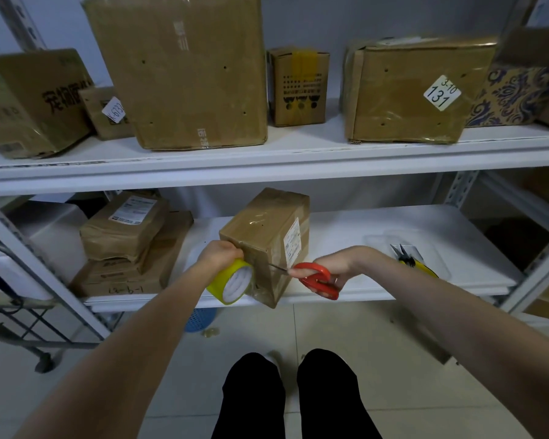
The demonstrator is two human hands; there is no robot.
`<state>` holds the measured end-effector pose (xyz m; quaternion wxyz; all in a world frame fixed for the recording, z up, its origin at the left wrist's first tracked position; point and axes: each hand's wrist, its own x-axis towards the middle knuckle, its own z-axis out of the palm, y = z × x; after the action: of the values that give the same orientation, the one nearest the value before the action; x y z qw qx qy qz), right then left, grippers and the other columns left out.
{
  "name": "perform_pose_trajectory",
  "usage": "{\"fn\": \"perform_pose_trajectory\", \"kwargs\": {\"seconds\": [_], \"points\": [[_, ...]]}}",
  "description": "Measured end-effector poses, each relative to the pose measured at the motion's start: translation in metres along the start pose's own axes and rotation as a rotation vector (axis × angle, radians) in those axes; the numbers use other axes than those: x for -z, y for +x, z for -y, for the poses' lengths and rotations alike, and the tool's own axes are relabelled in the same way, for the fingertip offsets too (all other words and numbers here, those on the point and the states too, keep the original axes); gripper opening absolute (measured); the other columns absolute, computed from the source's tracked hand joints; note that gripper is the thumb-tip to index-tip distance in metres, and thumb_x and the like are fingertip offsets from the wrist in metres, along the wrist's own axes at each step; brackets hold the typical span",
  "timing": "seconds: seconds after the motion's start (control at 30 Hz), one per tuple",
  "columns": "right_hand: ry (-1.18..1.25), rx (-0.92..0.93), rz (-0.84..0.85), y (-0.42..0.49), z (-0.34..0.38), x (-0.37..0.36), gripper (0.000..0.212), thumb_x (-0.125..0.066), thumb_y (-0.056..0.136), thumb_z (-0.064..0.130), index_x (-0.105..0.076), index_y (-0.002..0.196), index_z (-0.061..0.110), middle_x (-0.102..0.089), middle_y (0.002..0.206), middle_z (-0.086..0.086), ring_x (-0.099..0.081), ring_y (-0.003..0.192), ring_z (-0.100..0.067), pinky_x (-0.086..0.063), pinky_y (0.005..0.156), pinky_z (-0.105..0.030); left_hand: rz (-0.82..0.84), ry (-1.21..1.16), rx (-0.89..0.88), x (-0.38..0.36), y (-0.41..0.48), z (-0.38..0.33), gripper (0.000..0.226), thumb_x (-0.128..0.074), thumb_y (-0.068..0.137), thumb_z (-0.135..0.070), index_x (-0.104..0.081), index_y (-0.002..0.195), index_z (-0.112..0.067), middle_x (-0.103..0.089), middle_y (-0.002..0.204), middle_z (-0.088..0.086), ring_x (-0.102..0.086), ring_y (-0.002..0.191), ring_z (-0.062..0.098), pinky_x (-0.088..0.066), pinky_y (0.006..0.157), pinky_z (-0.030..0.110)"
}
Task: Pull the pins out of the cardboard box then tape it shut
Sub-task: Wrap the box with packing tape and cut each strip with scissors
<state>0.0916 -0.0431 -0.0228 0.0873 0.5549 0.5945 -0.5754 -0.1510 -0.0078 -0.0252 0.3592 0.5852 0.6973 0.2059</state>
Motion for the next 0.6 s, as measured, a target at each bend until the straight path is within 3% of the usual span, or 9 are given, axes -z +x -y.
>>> {"fn": "perform_pose_trajectory", "kwargs": {"seconds": [0.17, 0.23, 0.3, 0.4, 0.5, 0.6], "points": [[-0.214, -0.286, -0.107, -0.003, -0.033, 0.015, 0.054, -0.055, 0.080, 0.068, -0.053, 0.093, 0.015, -0.057, 0.086, -0.003, -0.056, 0.080, -0.017, -0.044, 0.086, -0.031, 0.008, -0.005, -0.011, -0.001, -0.003, -0.003, 0.017, -0.065, 0.084, -0.027, -0.061, 0.069, -0.020, -0.064, 0.111, 0.015, -0.056, 0.108, 0.032, -0.044, 0.098, 0.042], [-0.216, -0.365, -0.194, -0.003, -0.051, 0.021, 0.051, -0.058, 0.079, 0.066, -0.049, 0.083, 0.017, -0.051, 0.075, -0.003, -0.049, 0.067, -0.017, -0.043, 0.072, -0.028, 0.019, -0.046, 0.005, 0.000, -0.003, -0.002, 0.019, -0.070, 0.082, -0.029, -0.062, 0.067, -0.021, -0.064, 0.110, 0.012, -0.056, 0.108, 0.030, -0.044, 0.097, 0.041], [-0.195, -0.413, -0.299, 0.000, -0.061, 0.021, 0.045, -0.056, 0.083, 0.060, -0.042, 0.081, 0.017, -0.039, 0.066, -0.002, -0.035, 0.053, -0.017, -0.032, 0.056, -0.025, 0.036, -0.095, 0.017, -0.001, -0.005, -0.001, 0.021, -0.075, 0.077, -0.032, -0.062, 0.066, -0.020, -0.065, 0.106, 0.009, -0.058, 0.107, 0.028, -0.045, 0.096, 0.039], [-0.217, -0.386, -0.499, 0.020, -0.064, 0.012, 0.028, -0.045, 0.091, 0.040, -0.043, 0.082, 0.013, -0.036, 0.065, -0.002, -0.034, 0.052, -0.017, -0.028, 0.052, -0.023, 0.051, -0.111, 0.038, -0.002, -0.005, -0.001, 0.022, -0.079, 0.073, -0.032, -0.062, 0.066, -0.020, -0.066, 0.107, 0.008, -0.058, 0.106, 0.027, -0.045, 0.096, 0.038], [-0.209, -0.314, -0.676, 0.053, -0.071, 0.007, 0.037, -0.038, 0.091, 0.044, -0.059, 0.090, 0.013, -0.059, 0.092, -0.006, -0.056, 0.085, -0.023, -0.039, 0.077, -0.027, 0.064, -0.076, 0.058, -0.003, -0.001, -0.003, 0.022, -0.079, 0.073, -0.032, -0.062, 0.067, -0.020, -0.064, 0.109, 0.006, -0.056, 0.107, 0.025, -0.043, 0.089, 0.033], [-0.174, -0.323, -0.765, 0.084, -0.078, 0.006, 0.049, -0.030, 0.097, 0.043, -0.053, 0.129, 0.014, -0.057, 0.125, -0.012, -0.052, 0.117, -0.031, -0.036, 0.090, -0.033, 0.040, -0.044, 0.072, -0.004, 0.003, -0.004, 0.023, -0.079, 0.073, -0.031, -0.061, 0.064, -0.020, -0.062, 0.106, 0.004, -0.054, 0.103, 0.022, -0.042, 0.086, 0.030]]}}
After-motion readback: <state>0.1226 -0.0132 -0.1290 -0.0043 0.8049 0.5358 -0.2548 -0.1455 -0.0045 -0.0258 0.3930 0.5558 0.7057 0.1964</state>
